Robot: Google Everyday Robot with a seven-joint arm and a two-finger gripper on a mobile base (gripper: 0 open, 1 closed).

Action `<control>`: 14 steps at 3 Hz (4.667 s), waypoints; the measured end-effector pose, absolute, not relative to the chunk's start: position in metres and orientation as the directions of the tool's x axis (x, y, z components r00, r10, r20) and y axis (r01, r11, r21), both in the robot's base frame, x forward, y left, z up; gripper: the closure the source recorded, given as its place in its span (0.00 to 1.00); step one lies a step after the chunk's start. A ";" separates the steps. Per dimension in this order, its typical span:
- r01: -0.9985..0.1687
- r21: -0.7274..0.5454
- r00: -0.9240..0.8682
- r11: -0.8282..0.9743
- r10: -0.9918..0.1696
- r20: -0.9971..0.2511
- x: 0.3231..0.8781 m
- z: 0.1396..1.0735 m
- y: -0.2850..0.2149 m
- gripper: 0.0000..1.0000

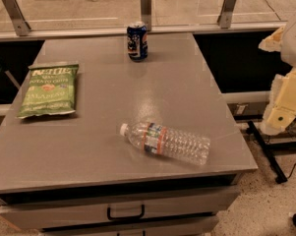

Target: Knock pepsi can over

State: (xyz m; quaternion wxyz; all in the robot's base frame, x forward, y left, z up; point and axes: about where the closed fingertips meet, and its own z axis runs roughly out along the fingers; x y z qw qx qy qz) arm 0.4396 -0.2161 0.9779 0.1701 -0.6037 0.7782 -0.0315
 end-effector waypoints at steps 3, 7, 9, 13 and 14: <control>-0.882 -0.457 0.046 0.116 -0.943 -0.328 0.600 0.977 -0.122 0.00; -0.843 -0.434 -0.018 0.319 -0.822 -0.570 0.706 0.955 -0.112 0.00; -0.872 -0.294 -0.039 0.391 -0.655 -0.754 0.788 0.922 -0.044 0.00; -0.976 -0.088 -0.016 0.201 -0.468 -0.884 0.758 0.916 0.060 0.00; -0.986 -0.111 0.043 0.123 -0.454 -0.890 0.724 0.941 0.057 0.00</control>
Offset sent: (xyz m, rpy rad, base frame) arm 0.1809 0.0916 -0.0172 0.0845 -0.2634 0.2233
